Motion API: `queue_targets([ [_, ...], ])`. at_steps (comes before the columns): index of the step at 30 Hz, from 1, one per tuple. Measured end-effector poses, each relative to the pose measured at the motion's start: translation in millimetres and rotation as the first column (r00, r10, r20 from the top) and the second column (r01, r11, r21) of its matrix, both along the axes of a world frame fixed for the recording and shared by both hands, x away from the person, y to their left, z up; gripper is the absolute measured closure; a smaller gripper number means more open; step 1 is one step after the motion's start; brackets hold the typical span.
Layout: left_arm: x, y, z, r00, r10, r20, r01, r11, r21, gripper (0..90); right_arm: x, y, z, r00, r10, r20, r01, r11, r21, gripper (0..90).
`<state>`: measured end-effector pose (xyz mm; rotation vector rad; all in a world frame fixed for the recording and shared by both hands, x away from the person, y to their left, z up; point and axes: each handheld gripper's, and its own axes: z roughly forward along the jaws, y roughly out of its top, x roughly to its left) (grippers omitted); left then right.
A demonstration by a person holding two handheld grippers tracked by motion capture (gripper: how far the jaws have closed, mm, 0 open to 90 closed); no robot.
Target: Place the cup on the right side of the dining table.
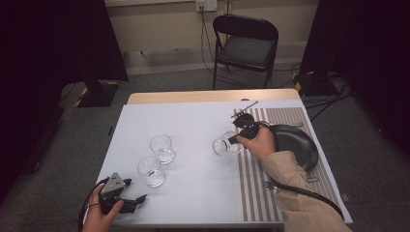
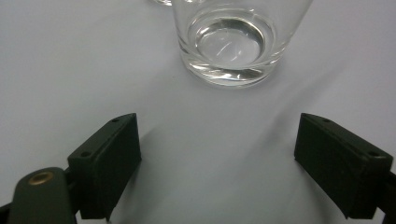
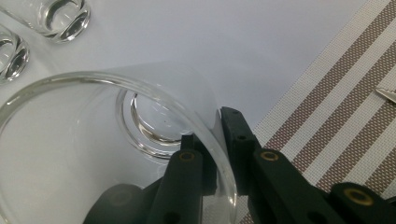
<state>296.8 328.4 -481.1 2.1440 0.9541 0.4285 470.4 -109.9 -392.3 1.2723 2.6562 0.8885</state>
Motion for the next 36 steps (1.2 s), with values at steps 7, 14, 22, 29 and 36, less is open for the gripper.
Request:
queue_targets([
  [7,0.0,0.0,0.0,1.0000,0.000,0.000,0.000,1.0000,0.000,13.5,3.8,-6.9,0.9,0.9997,-0.023,0.007,0.023,1.000,0.006,85.0],
  [14,0.0,0.0,0.0,1.0000,0.000,0.000,0.000,1.0000,0.000,13.5,6.6,-12.4,1.4,0.9993,-0.036,0.009,0.036,0.999,0.007,85.0],
  [22,0.0,0.0,0.0,1.0000,0.000,0.000,0.000,1.0000,0.000,13.5,8.3,-16.8,0.3,0.9984,-0.056,0.005,0.056,0.998,0.009,85.0],
  [29,0.0,0.0,0.0,1.0000,0.000,0.000,0.000,1.0000,0.000,13.6,9.8,-22.6,-0.1,0.9972,-0.073,0.012,0.073,0.997,0.010,85.0],
  [36,0.0,0.0,0.0,1.0000,0.000,0.000,0.000,1.0000,0.000,13.5,12.3,-28.6,0.2,0.9961,-0.087,0.015,0.087,0.996,0.011,85.0],
])
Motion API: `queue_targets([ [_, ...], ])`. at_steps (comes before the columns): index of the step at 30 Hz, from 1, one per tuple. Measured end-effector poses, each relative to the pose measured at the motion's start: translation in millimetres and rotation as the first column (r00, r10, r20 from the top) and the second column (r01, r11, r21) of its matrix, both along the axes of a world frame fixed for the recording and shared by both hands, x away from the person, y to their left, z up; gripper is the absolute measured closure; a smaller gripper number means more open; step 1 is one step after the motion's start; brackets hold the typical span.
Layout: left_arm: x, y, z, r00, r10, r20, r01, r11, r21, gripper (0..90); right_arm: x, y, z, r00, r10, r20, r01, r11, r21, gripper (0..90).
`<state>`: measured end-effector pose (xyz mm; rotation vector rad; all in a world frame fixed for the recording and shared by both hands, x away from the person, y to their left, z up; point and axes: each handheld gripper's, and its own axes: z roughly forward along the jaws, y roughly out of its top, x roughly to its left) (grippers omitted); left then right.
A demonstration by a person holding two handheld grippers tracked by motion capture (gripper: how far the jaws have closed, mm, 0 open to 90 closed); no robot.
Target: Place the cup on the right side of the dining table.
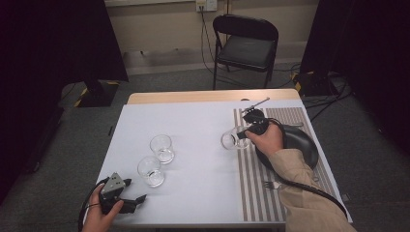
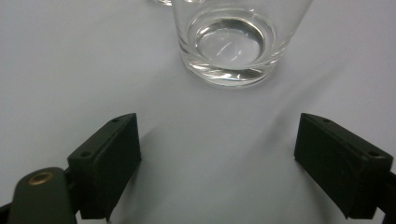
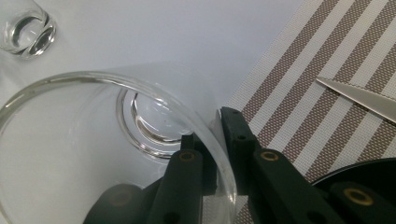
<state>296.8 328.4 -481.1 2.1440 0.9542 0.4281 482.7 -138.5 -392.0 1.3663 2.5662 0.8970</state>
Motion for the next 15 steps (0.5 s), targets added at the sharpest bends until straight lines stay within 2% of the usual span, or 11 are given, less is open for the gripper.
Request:
queue_targets([
  [15,-0.1,0.0,0.0,1.0000,0.000,0.000,0.000,1.0000,0.000,13.6,3.4,-7.1,0.6,0.9996,-0.027,0.007,0.027,1.000,-0.001,85.0],
])
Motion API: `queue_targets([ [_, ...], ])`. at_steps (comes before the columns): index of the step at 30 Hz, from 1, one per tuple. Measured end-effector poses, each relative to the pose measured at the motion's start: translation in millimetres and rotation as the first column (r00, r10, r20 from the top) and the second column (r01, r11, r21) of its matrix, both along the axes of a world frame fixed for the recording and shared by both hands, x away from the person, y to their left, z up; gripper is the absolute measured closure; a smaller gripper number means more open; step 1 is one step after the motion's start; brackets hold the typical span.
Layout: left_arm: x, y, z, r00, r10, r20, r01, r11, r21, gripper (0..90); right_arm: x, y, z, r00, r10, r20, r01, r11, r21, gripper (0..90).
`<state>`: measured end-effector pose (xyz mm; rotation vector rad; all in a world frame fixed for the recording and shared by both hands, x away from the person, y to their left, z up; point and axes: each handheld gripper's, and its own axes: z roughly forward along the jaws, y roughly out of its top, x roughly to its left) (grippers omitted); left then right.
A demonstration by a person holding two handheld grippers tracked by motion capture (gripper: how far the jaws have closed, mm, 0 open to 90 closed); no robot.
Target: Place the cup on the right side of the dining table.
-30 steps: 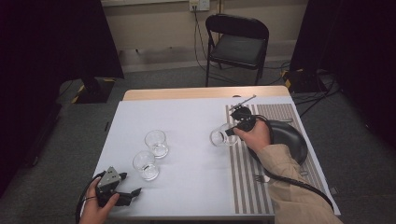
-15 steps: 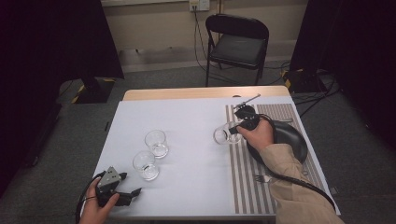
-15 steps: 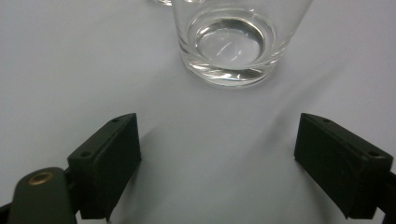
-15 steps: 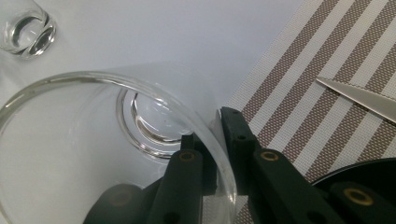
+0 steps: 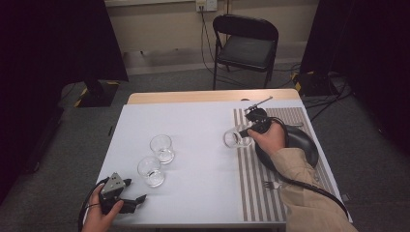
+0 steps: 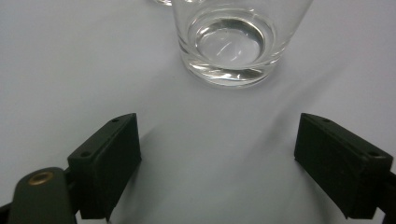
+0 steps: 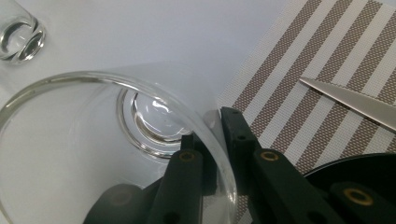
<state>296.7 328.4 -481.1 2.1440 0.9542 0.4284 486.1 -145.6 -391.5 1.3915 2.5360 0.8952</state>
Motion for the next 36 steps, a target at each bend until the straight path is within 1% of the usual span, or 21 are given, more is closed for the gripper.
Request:
queue_targets([
  [3,0.0,0.0,0.0,1.0000,0.000,0.000,0.000,1.0000,-0.001,13.6,1.1,-1.9,-0.4,1.0000,-0.001,0.002,0.001,1.000,-0.005,85.0],
  [6,0.0,0.0,0.0,1.0000,0.000,0.000,0.000,1.0000,0.000,13.6,1.7,-5.7,-1.4,0.9999,-0.015,0.008,0.015,1.000,-0.006,85.1],
  [9,0.0,0.0,0.0,1.0000,0.000,0.000,0.000,1.0000,0.000,13.6,2.3,-7.0,-1.7,0.9998,-0.020,0.004,0.021,1.000,-0.012,85.0],
  [10,0.0,0.0,0.0,1.0000,0.000,0.000,0.000,1.0000,0.000,13.6,2.4,-8.2,-2.1,0.9995,-0.026,0.017,0.026,1.000,-0.017,85.0],
  [11,0.0,0.0,0.0,1.0000,0.000,0.000,0.000,1.0000,0.000,13.6,3.1,-9.3,-2.5,0.9995,-0.030,0.009,0.030,0.999,-0.016,85.0],
  [12,0.0,0.0,0.0,1.0000,0.000,0.000,0.000,1.0000,0.000,13.6,4.0,-11.8,-4.2,0.9991,-0.040,0.010,0.040,0.999,-0.017,85.0],
  [15,0.0,0.0,0.0,1.0000,0.000,0.000,0.000,1.0000,0.000,13.6,5.0,-14.0,-6.5,0.9989,-0.046,0.010,0.046,0.999,-0.022,85.0],
  [20,0.0,0.0,0.0,1.0000,0.000,0.000,0.000,1.0000,0.000,13.6,7.1,-18.5,-11.1,0.9975,-0.070,0.003,0.070,0.997,-0.029,85.0],
  [29,-0.1,-0.1,0.0,1.0000,0.001,0.001,-0.001,1.0000,0.000,13.6,9.9,-22.2,-13.5,0.9963,-0.086,0.007,0.086,0.995,-0.042,85.0],
  [30,-0.1,-0.1,0.0,1.0000,0.000,0.001,0.000,1.0000,0.000,13.6,10.4,-22.5,-14.4,0.9964,-0.084,0.010,0.085,0.995,-0.050,85.0],
  [36,-0.1,-0.1,0.0,1.0000,0.001,0.001,-0.001,1.0000,0.001,13.5,11.8,-22.5,-18.9,0.9957,-0.092,0.003,0.092,0.994,-0.051,85.0],
])
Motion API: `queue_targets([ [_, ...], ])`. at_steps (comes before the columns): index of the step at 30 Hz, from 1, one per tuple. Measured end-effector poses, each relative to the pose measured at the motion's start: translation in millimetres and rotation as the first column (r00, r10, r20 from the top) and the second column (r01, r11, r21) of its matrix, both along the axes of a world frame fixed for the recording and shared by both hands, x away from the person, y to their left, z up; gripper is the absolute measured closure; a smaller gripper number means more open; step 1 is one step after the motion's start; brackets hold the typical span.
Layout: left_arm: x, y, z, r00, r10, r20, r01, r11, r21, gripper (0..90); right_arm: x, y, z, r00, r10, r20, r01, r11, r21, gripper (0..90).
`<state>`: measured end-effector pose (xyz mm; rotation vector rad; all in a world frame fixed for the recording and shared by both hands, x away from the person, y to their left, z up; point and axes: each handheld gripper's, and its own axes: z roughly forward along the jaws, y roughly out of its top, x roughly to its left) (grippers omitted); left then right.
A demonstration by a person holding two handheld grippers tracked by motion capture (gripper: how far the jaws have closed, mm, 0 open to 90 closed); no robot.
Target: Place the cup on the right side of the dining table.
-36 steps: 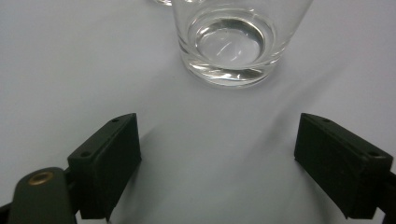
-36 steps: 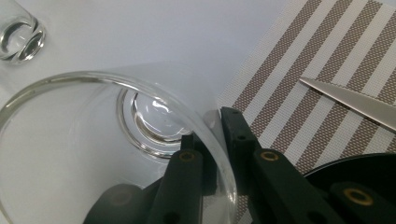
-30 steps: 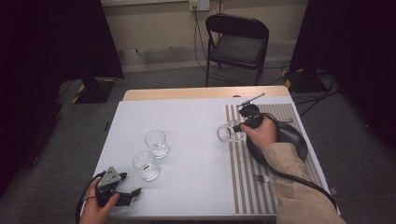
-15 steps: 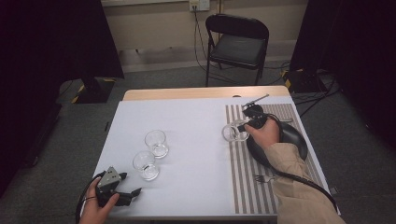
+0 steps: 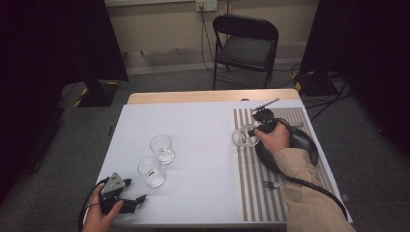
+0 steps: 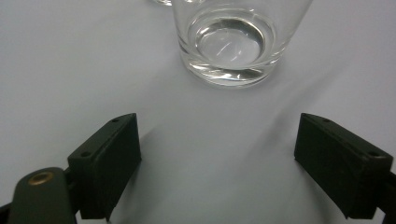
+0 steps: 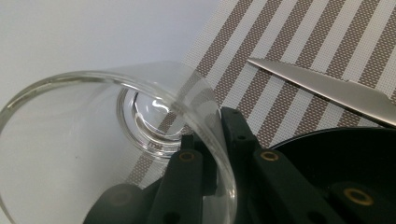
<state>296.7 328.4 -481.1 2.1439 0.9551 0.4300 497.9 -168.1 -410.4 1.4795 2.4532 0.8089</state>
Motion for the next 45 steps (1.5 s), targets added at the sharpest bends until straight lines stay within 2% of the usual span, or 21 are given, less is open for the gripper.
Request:
queue_targets([
  [23,0.0,0.0,0.0,1.0000,0.000,0.000,0.000,1.0000,0.000,13.6,1.9,-1.6,-5.6,0.9998,-0.017,-0.003,0.017,0.999,-0.033,85.0],
  [33,-0.1,0.0,0.0,1.0000,0.000,0.000,0.000,1.0000,0.000,13.6,-0.3,0.6,-5.2,0.9996,-0.026,0.008,0.026,0.999,-0.045,85.0],
  [38,-0.1,0.1,0.0,1.0000,0.000,0.001,0.000,1.0000,0.002,13.6,-2.3,1.6,-5.8,0.9989,-0.031,0.035,0.033,0.998,-0.054,84.8],
  [45,-0.2,0.0,0.0,1.0000,0.000,0.001,0.000,1.0000,0.000,13.6,-4.0,2.7,-5.4,0.9980,-0.044,0.045,0.046,0.997,-0.054,84.6],
])
